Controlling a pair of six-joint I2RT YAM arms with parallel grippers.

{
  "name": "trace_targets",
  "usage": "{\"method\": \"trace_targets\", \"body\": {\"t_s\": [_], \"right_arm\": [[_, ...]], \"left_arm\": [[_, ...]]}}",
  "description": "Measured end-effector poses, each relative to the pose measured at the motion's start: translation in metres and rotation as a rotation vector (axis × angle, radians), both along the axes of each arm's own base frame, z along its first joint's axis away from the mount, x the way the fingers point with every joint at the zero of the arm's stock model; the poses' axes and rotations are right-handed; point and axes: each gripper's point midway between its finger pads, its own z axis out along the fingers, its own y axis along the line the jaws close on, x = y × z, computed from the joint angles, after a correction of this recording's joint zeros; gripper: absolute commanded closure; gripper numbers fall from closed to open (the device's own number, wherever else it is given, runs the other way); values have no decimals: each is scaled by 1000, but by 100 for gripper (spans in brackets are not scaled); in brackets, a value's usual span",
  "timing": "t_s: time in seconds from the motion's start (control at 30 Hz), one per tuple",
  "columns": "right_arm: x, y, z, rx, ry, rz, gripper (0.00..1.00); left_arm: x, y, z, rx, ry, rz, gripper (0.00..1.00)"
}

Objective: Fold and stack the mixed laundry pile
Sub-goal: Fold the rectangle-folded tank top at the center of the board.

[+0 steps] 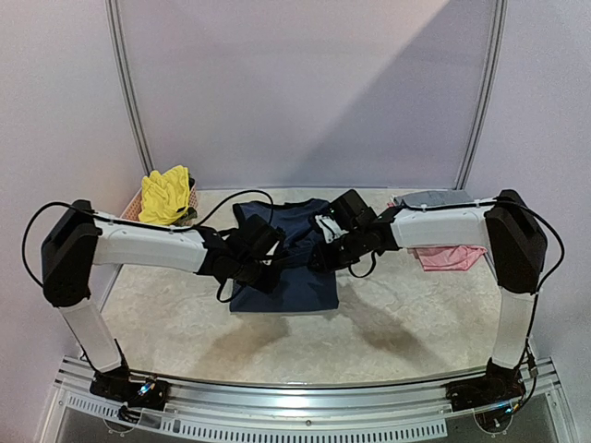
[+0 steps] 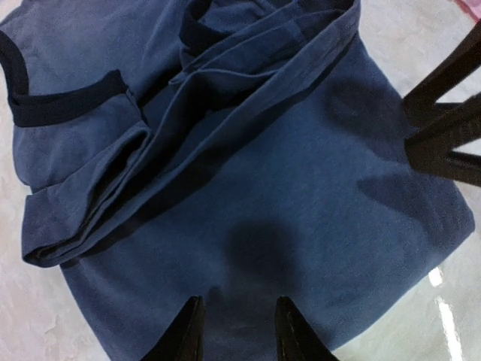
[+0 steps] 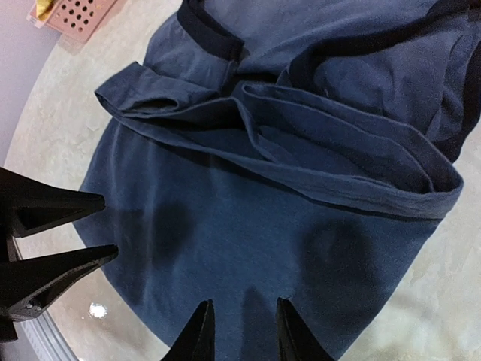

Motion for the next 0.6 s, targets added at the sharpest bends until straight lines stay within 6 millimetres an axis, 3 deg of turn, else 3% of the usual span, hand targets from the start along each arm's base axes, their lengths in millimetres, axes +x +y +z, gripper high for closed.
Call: {"method": "trace_targets", "body": {"t_s": [0.17, 0.37, 0.6], "right_arm": [[5, 7, -21, -22, 28, 8, 75], [22, 20, -23, -14, 22, 15, 78], [62, 19, -28, 6, 27, -26, 80]], "left_arm": [[11, -12, -19, 27, 26, -2, 67], [29, -11, -32, 44, 41, 13, 68], [74, 14, -51, 62, 69, 65, 68]]}}
